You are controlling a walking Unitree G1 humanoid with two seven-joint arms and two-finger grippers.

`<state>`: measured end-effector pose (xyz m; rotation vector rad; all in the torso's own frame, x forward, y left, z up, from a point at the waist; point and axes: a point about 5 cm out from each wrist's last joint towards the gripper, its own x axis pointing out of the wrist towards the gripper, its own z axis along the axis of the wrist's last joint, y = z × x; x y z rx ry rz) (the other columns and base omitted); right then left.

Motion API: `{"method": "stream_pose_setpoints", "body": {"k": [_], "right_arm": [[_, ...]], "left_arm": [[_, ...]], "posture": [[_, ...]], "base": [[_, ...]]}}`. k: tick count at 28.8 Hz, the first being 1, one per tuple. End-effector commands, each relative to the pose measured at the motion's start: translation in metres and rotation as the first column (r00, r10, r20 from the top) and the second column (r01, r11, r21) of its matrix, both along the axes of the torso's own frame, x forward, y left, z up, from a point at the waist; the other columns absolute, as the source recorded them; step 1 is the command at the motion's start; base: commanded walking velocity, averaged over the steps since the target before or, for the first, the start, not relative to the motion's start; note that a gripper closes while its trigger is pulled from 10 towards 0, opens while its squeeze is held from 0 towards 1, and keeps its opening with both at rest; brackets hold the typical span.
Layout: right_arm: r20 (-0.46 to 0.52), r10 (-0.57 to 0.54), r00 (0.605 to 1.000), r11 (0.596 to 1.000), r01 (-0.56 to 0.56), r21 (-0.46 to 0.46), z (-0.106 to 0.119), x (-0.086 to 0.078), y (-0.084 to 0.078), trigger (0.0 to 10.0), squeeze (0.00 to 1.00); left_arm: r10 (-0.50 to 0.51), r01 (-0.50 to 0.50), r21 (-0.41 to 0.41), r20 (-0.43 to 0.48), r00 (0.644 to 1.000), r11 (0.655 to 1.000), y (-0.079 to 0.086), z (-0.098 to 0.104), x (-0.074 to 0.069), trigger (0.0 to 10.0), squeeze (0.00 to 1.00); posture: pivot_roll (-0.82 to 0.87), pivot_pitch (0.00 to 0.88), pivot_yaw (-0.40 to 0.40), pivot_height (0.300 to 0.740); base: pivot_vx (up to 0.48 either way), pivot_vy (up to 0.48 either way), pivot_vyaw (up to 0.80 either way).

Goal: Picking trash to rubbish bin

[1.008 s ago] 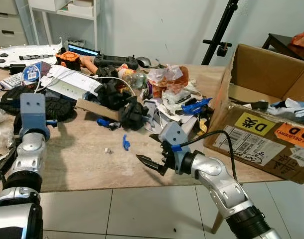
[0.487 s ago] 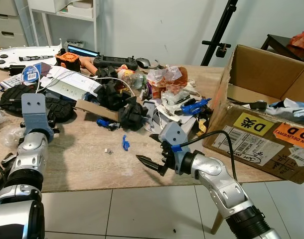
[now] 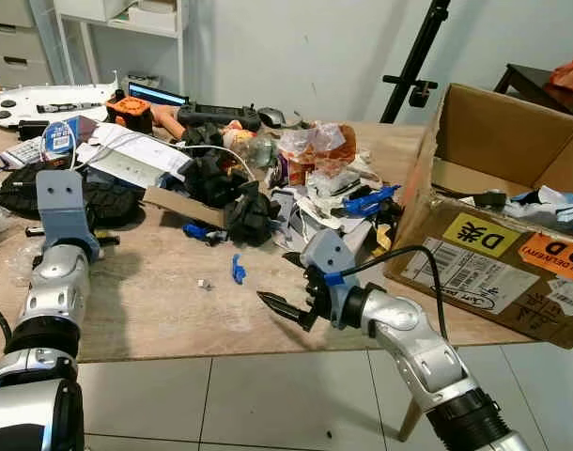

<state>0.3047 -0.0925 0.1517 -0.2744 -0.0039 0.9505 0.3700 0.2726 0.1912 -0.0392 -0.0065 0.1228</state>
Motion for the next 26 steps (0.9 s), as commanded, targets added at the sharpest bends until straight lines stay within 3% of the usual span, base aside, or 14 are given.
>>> {"method": "stream_pose_setpoints", "body": {"k": [1,7,10,13,14,15,16,17,19,22,23,24,25,26], "right_arm": [[0.004,-0.017,1.000,1.000,0.017,0.001,0.003,0.002,-0.004,10.0,0.00],[0.014,-0.017,1.000,1.000,0.016,0.022,0.010,0.003,-0.003,10.0,0.00],[0.025,-0.004,1.000,0.992,0.001,0.128,0.028,0.002,0.003,10.0,0.00],[0.047,-0.014,0.999,0.975,0.004,0.221,0.039,0.004,0.005,10.0,0.00],[0.058,-0.014,0.998,0.963,-0.002,0.269,0.044,0.004,0.005,10.0,0.27],[0.065,-0.020,0.998,0.949,-0.001,0.314,0.048,0.005,0.005,10.0,0.27],[0.070,-0.024,0.997,0.932,-0.003,0.363,0.052,0.005,0.006,10.0,0.87],[0.076,-0.027,0.997,0.916,-0.006,0.402,0.056,0.005,0.006,10.0,1.00],[0.089,-0.002,0.996,0.890,-0.039,0.454,0.062,0.002,0.009,10.0,1.00],[0.113,0.001,0.994,0.884,-0.054,0.464,0.066,0.001,0.011,10.0,1.00],[0.128,0.002,0.992,0.882,-0.062,0.467,0.068,-0.001,0.012,10.0,1.00],[0.128,0.002,0.992,0.882,-0.062,0.467,0.068,-0.001,0.012,10.0,1.00],[0.139,0.017,0.990,0.877,-0.081,0.474,0.070,-0.003,0.015,10.0,1.00],[0.139,0.017,0.990,0.877,-0.081,0.474,0.070,-0.003,0.015,10.0,1.00]], "left_arm": [[-0.154,0.158,-0.070,0.053,0.987,0.985,-0.022,0.009,0.001,0.0,0.00],[-0.261,0.272,-0.078,0.126,0.957,0.959,-0.036,0.031,0.000,0.0,0.00],[-0.341,0.372,-0.135,0.205,0.917,0.919,-0.047,0.058,-0.003,0.0,0.00],[-0.370,0.427,-0.187,0.275,0.887,0.885,-0.050,0.068,-0.006,0.0,0.00],[-0.370,0.440,-0.212,0.303,0.878,0.873,-0.050,0.071,-0.007,0.0,0.00],[-0.362,0.446,-0.227,0.331,0.871,0.866,-0.051,0.075,-0.008,0.0,0.00],[-0.355,0.453,-0.238,0.360,0.863,0.859,-0.052,0.078,-0.009,0.0,0.00],[-0.350,0.459,-0.253,0.376,0.858,0.852,-0.054,0.080,-0.011,0.0,0.00],[-0.383,0.488,-0.253,0.368,0.847,0.835,-0.066,0.077,-0.014,0.0,0.00],[-0.423,0.516,-0.236,0.350,0.836,0.824,-0.077,0.073,-0.015,0.0,0.00],[-0.459,0.556,-0.210,0.374,0.806,0.804,-0.085,0.074,-0.019,0.0,0.00],[-0.459,0.556,-0.210,0.374,0.806,0.804,-0.085,0.074,-0.019,0.0,0.00],[-0.489,0.596,-0.210,0.398,0.776,0.775,-0.094,0.076,-0.024,0.0,0.00],[-0.489,0.596,-0.210,0.398,0.776,0.775,-0.094,0.076,-0.024,0.0,0.00]], "posture": [[-0.02,0.110,-0.099,0.740],[-0.02,0.111,-0.099,0.740],[-0.02,0.115,-0.100,0.740],[-0.02,0.115,-0.100,0.740],[-0.02,0.115,-0.100,0.740],[-0.02,0.120,-0.100,0.740],[-0.02,0.120,-0.100,0.740],[-0.02,0.124,-0.101,0.740],[-0.02,0.124,-0.101,0.740],[-0.01,0.132,-0.100,0.740],[-0.01,0.137,-0.100,0.740],[-0.01,0.137,-0.100,0.740],[-0.01,0.137,-0.100,0.740],[-0.01,0.137,-0.100,0.740]], "base": [[0.000,0.000,0.00],[0.000,0.000,0.00],[0.000,0.000,0.00],[0.000,0.000,0.00],[0.000,0.000,0.00],[0.000,0.000,0.00],[0.000,0.000,0.00],[0.000,0.000,0.00],[0.000,0.000,0.00],[0.000,0.000,0.00],[0.000,0.000,0.00],[0.000,0.000,0.00],[0.000,0.000,0.00],[0.000,0.000,0.00]]}}
